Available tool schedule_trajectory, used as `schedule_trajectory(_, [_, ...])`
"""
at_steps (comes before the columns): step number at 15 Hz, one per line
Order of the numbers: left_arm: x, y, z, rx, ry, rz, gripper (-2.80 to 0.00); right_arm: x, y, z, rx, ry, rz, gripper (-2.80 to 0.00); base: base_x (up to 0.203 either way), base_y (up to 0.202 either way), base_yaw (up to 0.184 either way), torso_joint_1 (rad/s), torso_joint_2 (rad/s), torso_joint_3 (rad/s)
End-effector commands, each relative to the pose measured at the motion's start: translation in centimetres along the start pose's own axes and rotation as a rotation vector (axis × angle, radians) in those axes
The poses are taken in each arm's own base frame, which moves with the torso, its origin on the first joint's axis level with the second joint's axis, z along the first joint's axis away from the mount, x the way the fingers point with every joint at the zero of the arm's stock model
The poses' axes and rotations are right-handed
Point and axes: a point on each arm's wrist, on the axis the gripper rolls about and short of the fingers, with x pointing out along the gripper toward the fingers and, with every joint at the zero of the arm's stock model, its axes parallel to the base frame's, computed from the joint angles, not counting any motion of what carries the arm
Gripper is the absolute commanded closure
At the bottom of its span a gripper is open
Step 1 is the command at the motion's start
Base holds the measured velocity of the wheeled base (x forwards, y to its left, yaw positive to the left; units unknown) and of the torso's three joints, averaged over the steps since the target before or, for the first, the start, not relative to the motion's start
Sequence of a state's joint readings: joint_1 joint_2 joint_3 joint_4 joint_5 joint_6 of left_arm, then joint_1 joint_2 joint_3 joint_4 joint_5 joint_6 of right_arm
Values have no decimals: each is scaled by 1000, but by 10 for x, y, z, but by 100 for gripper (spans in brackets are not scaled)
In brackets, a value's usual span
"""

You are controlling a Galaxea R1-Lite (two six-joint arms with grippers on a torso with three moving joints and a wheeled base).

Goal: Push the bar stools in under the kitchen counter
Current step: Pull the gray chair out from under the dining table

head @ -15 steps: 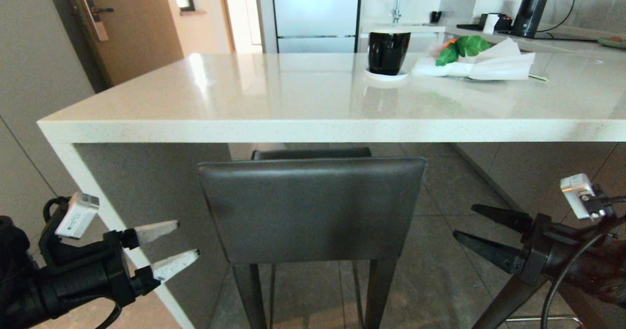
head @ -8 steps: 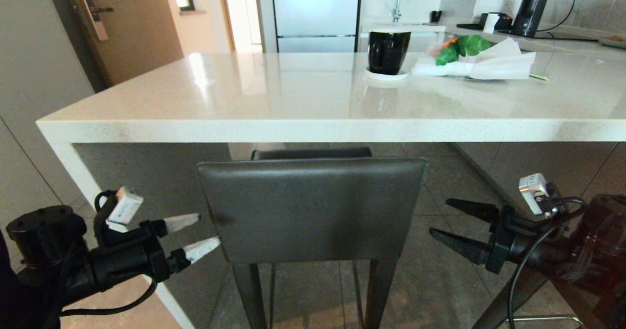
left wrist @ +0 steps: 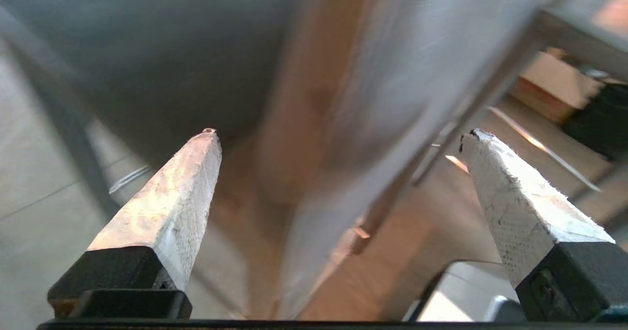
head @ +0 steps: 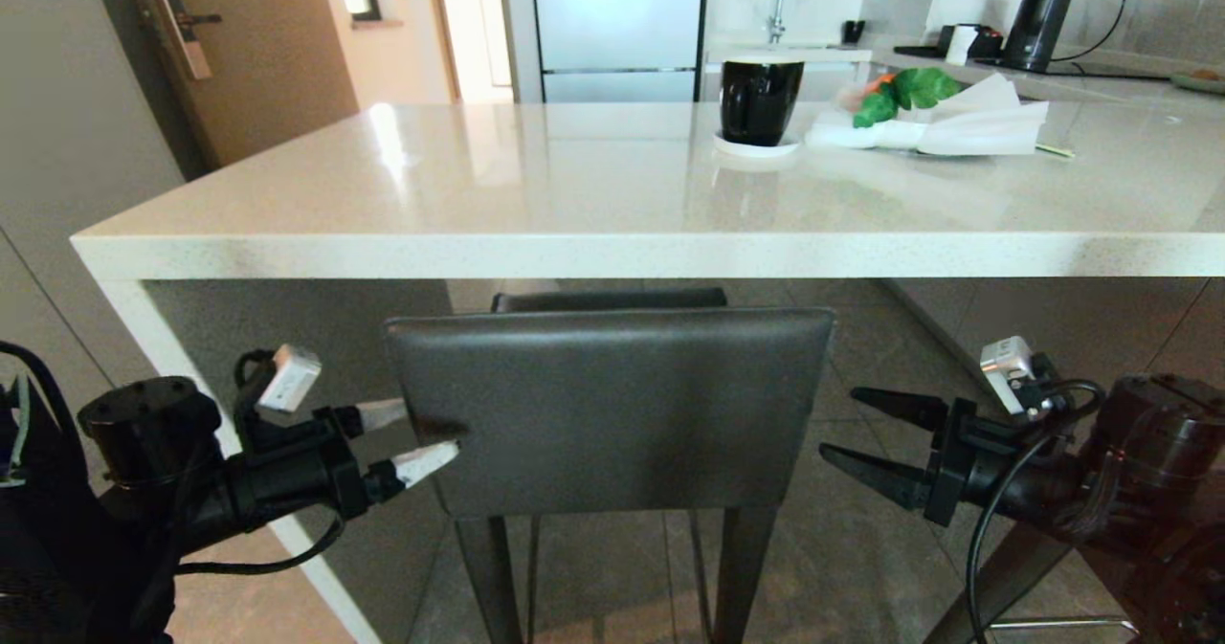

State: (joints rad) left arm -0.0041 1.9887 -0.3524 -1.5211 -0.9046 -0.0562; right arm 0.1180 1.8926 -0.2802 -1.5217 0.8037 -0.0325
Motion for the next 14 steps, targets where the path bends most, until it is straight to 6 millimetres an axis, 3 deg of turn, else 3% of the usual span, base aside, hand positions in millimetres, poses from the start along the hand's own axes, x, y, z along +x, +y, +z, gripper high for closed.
schedule_trajectory(1, [6, -2, 6, 22, -19, -22, -280, 10, 5, 5, -22, -22, 37, -280, 0, 0, 0, 0, 0, 0])
schedule_trajectory(4, [11, -1, 5, 8, -18, -29, -280, 29, 16, 3, -10, -18, 63, -280, 0, 0, 0, 0, 0, 0])
schedule_trajectory(8, [13, -3, 5, 11, -20, -14, -280, 50, 15, 7, -26, -46, 71, -280, 0, 0, 0, 0, 0, 0])
schedule_trajectory(14, [16, -9, 5, 22, -14, -36, -280, 57, 11, 6, -28, -51, 73, -280, 0, 0, 0, 0, 0, 0])
